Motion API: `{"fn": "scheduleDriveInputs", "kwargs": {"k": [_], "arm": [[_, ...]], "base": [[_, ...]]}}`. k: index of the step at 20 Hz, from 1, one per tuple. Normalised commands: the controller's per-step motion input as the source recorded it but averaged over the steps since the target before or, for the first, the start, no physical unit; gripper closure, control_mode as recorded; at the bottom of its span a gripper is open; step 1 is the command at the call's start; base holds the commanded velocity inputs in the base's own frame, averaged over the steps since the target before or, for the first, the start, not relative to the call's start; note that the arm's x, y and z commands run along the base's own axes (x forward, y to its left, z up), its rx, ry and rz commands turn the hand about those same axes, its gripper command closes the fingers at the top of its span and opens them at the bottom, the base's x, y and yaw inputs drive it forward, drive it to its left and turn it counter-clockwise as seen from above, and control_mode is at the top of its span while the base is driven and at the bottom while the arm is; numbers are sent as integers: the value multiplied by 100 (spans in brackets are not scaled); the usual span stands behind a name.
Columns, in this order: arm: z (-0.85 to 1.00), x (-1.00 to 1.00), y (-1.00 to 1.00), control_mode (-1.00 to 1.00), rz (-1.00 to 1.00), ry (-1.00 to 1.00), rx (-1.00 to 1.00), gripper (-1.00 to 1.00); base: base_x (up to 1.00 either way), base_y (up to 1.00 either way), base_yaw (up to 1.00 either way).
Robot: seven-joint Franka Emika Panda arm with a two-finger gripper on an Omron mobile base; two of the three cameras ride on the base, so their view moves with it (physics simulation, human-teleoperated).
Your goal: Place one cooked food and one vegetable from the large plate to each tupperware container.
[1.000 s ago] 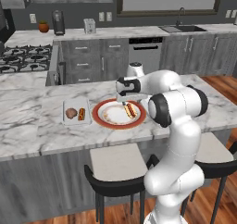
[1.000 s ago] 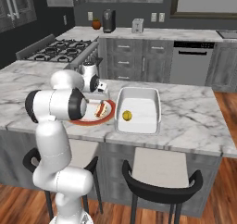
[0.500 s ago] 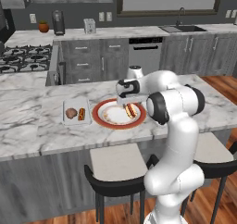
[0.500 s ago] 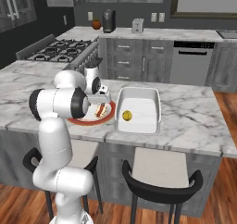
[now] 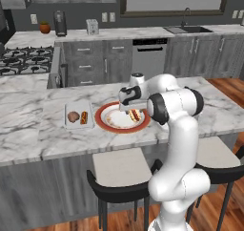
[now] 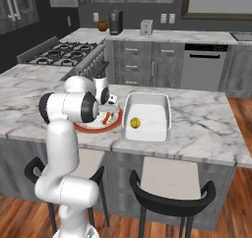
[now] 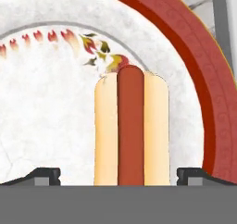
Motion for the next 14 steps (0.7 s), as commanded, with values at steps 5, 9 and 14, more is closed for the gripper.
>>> {"fn": "scheduleDriveInputs", "kwargs": {"k": [5,9,14], "arm": [[-37,41,0,-100,0,0,0,-100],[-21,24,-1,-100,0,0,0,-100],[-63,0,12,-100,0,0,0,100]], "base": [[0,0,0],[0,0,0],[0,0,0]]}}
